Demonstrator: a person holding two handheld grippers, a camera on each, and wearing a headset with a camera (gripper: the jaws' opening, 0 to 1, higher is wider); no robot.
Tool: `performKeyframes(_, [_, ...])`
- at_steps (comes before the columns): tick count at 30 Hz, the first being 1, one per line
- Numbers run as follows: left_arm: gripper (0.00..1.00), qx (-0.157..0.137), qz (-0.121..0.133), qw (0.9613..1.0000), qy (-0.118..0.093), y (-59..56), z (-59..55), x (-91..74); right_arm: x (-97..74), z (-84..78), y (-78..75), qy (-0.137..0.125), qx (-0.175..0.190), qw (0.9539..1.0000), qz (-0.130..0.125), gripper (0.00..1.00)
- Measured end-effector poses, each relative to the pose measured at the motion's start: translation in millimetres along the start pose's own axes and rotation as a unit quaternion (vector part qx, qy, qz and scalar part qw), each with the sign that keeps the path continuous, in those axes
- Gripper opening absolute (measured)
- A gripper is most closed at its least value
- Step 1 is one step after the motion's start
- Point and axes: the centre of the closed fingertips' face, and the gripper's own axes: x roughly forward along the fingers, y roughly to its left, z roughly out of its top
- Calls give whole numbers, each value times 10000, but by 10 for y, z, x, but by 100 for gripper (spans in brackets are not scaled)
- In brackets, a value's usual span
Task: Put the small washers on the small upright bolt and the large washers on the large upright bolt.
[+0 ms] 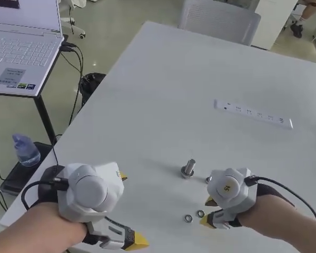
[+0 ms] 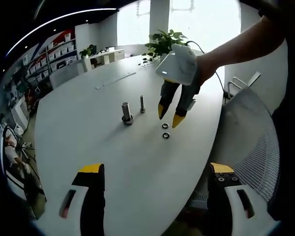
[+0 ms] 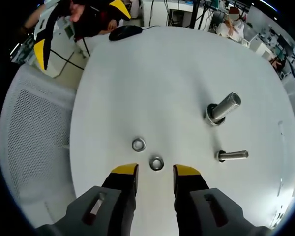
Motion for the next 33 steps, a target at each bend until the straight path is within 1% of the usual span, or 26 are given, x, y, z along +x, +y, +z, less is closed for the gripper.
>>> performKeyframes(4, [86,10,-15,10000,33,16,-23,-7,38,-6,3,24,-32,10000,13,29])
performKeyframes(8, [85,-30,-20,10000,-57,28,0,-23,47,-12,-7,63,-78,9999,0,28])
performKeyframes(10, [85,17,-17,10000,12,31,-32,-18,64,-26,-13,79,-113,9999,-7,28])
performKeyframes(11, [85,60,-14,10000,46,32,-47,-18,62,-14,-12,50,-75,10000,5,28])
performKeyframes(15, [85,-8,-23,10000,-2,43,-43,-24,63,6,-7,4,-14,10000,27,28])
performKeyframes(18, [84,2,-13,10000,18,50,-52,-19,61,2,-19,-20,-37,10000,20,25])
performKeyframes(23, [84,-23,-13,10000,-10,35,-41,-1,58,3,-3,-51,-133,9999,15,20])
performKeyframes(25, [84,-30,-17,10000,-19,18,-36,9,58,2,-1,-48,-186,9998,-11,15])
performKeyframes(30, [84,-51,-29,10000,-5,-18,-63,26,54,7,1,22,-148,9999,-19,14])
performKeyframes(33, [83,-52,-25,10000,21,-28,-76,19,57,13,11,145,-188,9997,-37,14])
